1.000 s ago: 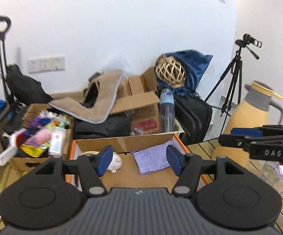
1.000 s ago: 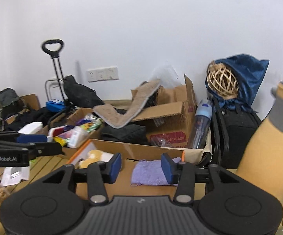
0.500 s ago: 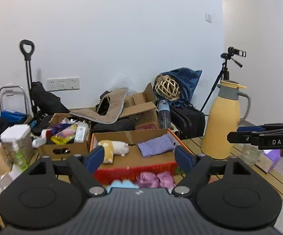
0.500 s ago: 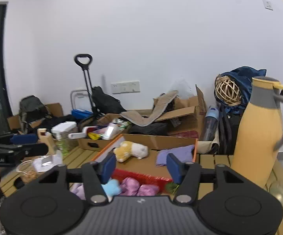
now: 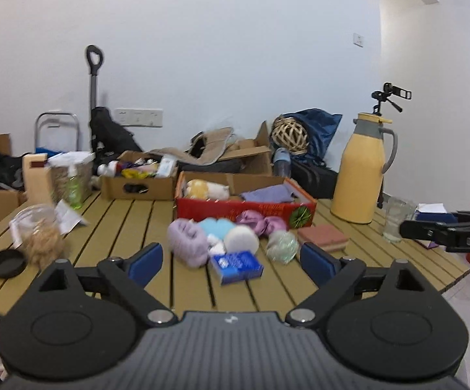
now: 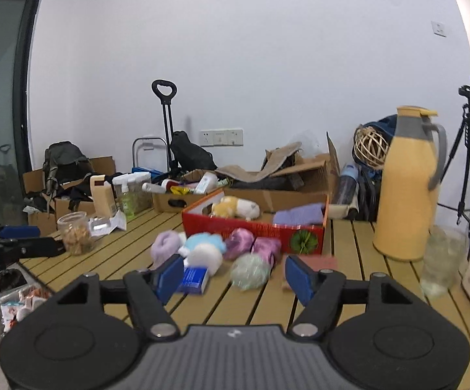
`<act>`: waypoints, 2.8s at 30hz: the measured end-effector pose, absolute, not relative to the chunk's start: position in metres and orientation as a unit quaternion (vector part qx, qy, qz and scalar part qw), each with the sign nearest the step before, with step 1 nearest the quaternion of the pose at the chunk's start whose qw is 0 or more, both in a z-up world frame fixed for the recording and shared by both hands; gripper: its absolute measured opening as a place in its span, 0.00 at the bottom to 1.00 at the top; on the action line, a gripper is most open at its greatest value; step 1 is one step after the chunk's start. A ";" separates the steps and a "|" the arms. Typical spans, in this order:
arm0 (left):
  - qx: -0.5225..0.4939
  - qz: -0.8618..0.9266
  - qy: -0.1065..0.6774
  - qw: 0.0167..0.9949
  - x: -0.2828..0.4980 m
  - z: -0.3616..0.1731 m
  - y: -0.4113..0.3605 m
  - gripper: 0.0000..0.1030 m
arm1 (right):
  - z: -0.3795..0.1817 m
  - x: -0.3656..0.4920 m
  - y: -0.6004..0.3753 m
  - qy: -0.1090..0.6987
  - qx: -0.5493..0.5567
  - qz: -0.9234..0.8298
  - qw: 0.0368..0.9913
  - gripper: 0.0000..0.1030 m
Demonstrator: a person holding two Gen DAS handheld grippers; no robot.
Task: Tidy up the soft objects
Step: 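Reach the right gripper to the blue handkerchief box and grasp it, then carry the blue box into the cardboard box and release it beside the pouch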
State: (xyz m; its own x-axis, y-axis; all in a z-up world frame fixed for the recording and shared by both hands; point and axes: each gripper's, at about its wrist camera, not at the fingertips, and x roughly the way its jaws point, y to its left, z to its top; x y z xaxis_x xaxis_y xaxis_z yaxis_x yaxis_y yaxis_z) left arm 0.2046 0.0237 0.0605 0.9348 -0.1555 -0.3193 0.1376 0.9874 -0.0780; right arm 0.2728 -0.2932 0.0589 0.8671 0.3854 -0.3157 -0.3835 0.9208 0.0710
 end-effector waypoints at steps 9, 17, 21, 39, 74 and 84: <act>-0.023 -0.075 0.179 0.981 0.181 0.045 0.025 0.93 | 0.030 0.226 -0.294 0.190 0.040 0.217 0.957 0.76; -0.031 -0.079 0.212 0.973 0.209 0.024 0.019 0.93 | 0.014 0.244 -0.281 0.206 0.053 0.224 0.951 0.76; -0.038 -0.075 0.237 0.968 0.237 0.009 0.013 0.93 | -0.001 0.266 -0.279 0.236 0.070 0.218 0.944 0.77; -0.173 -0.098 0.333 0.922 0.397 -0.033 0.038 0.61 | -0.032 0.410 -0.232 0.309 0.101 0.251 0.912 0.60; -0.248 -0.219 0.268 0.905 0.419 -0.004 0.025 0.33 | -0.005 0.437 -0.226 0.278 0.167 0.253 0.912 0.27; -0.224 -0.254 0.266 0.903 0.517 0.043 -0.025 0.33 | 0.040 0.501 -0.268 0.227 0.157 0.220 0.936 0.27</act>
State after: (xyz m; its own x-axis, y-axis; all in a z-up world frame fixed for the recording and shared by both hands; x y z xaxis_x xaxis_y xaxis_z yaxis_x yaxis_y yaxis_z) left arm 0.5168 -0.0254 0.0430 0.7294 -0.5778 -0.3662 0.3400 0.7707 -0.5389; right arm 0.5008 -0.2681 0.0402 0.8002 0.4826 -0.3560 -0.3403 0.8543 0.3930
